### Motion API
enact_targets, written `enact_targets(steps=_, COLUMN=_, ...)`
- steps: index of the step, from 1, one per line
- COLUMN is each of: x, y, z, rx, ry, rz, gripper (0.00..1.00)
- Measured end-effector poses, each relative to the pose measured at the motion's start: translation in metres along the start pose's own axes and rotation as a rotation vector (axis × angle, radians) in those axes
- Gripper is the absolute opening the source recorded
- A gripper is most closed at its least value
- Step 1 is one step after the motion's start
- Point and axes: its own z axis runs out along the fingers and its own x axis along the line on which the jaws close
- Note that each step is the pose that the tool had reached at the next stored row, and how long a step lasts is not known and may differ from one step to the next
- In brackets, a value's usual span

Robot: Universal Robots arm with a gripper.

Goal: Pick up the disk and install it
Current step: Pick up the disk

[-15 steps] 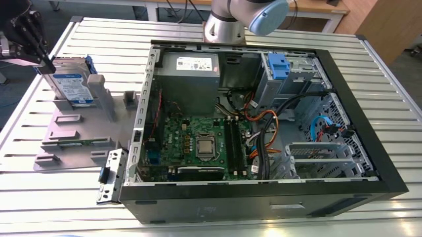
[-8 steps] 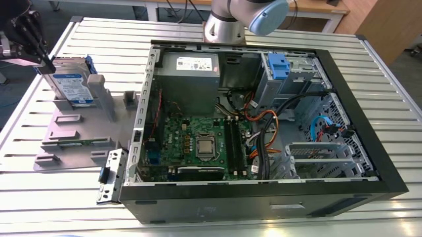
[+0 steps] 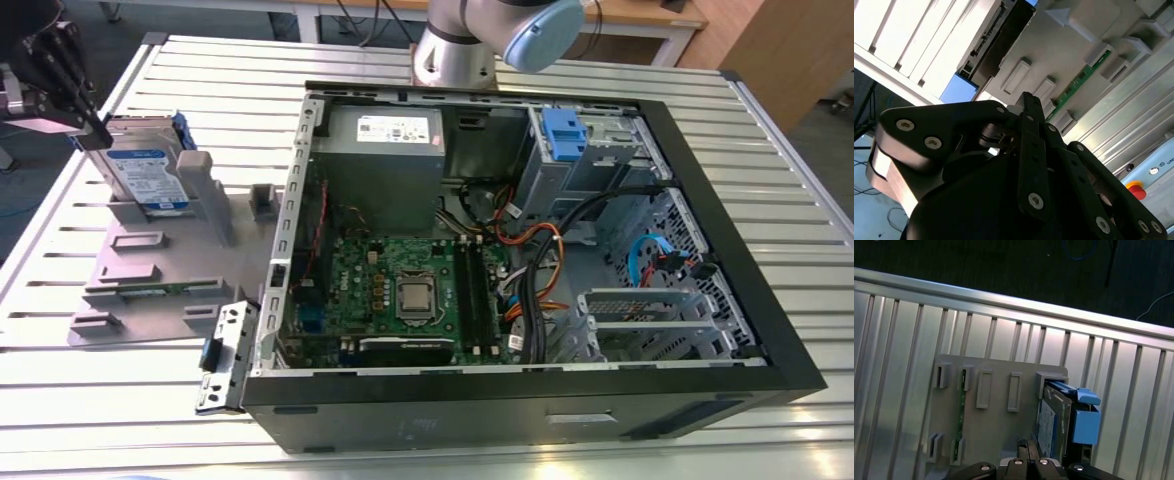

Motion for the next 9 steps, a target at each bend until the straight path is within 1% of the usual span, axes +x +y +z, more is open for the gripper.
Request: enact_targets(steps=9, x=0.0, y=0.0, z=0.0, rx=-0.0004, ry=-0.0007, rz=-0.026, gripper=0.11)
